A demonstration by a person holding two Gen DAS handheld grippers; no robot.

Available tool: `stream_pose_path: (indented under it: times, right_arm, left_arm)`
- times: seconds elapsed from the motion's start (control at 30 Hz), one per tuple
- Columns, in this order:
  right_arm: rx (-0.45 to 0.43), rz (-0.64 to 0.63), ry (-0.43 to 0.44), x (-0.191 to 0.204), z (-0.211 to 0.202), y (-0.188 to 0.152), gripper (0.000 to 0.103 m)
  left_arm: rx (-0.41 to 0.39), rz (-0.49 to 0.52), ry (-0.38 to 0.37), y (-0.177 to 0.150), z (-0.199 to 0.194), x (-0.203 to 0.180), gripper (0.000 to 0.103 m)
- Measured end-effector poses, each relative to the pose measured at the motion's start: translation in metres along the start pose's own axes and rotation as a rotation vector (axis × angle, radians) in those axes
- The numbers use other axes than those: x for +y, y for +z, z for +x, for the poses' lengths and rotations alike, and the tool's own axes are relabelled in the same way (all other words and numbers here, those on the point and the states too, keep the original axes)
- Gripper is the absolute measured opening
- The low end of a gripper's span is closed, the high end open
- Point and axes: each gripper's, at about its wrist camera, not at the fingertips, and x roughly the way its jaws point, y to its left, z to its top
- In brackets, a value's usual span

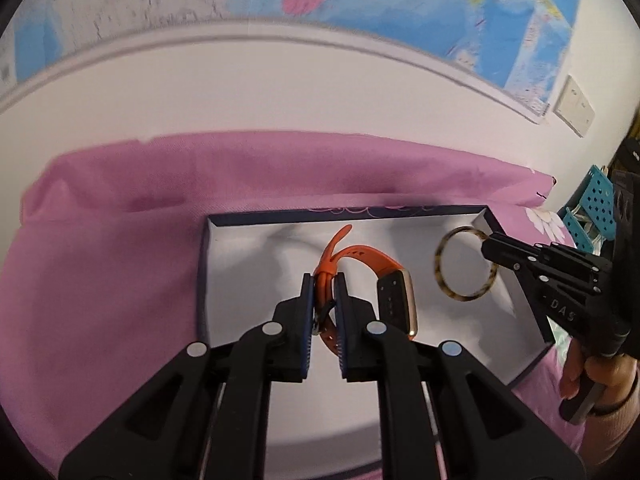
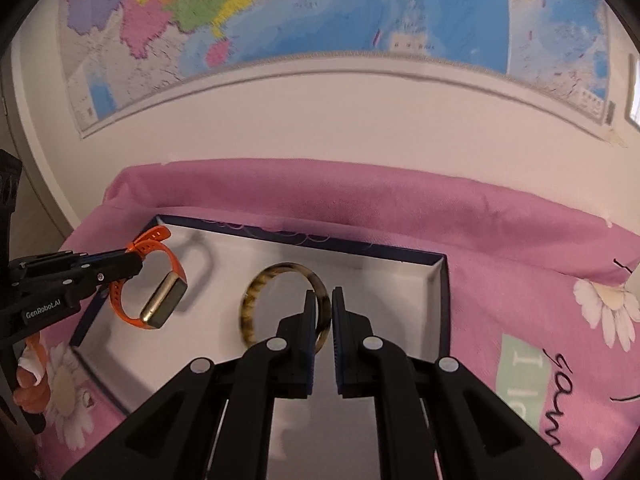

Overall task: Organize jewelry
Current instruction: 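Carry the watch in the left tool into the white box while the right tool carries the bangle there, then open the left tool to drop the watch while the right tool releases the bangle, then withdraw both tools from the box back toward the remaining jewelry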

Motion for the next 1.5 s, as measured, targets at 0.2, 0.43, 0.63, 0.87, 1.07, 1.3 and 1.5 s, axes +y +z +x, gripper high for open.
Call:
stream_pose_path:
  times: [0.2,0.43,0.63,0.87,1.07,1.3,1.5]
  right_arm:
    - [0.045,0.025,-0.009,-0.004,0.025,0.01,0.007]
    - [0.067,0.052,-0.02,-0.005,0.034,0.017,0.007]
    - [0.083,0.064,-0.028,-0.008,0.039,0.022,0.007]
    - [0.046,0.072,-0.019,-0.008,0.027,0.019,0.013]
    - [-0.036,0.035,0.021,-0.003,-0.014,0.004,0.03]
    - [-0.135,-0.08,0.085,0.013,-0.083,-0.034,0.043]
    - [-0.133,-0.184,0.134,0.024,-0.117,-0.085,0.043]
  left_arm:
    - [0.048,-0.042,0.006,0.009,0.023,0.006,0.011]
    - [0.082,-0.064,0.042,0.018,0.042,0.003,0.011]
    - [0.102,-0.087,0.077,0.023,0.05,0.004,0.011]
    - [0.136,-0.114,0.097,0.024,0.057,0.012,0.022]
    - [0.059,-0.083,0.112,0.019,0.033,0.009,0.044]
    - [-0.143,0.009,0.151,-0.001,-0.038,-0.007,0.07]
    - [-0.215,0.104,0.121,-0.051,-0.087,-0.018,0.076]
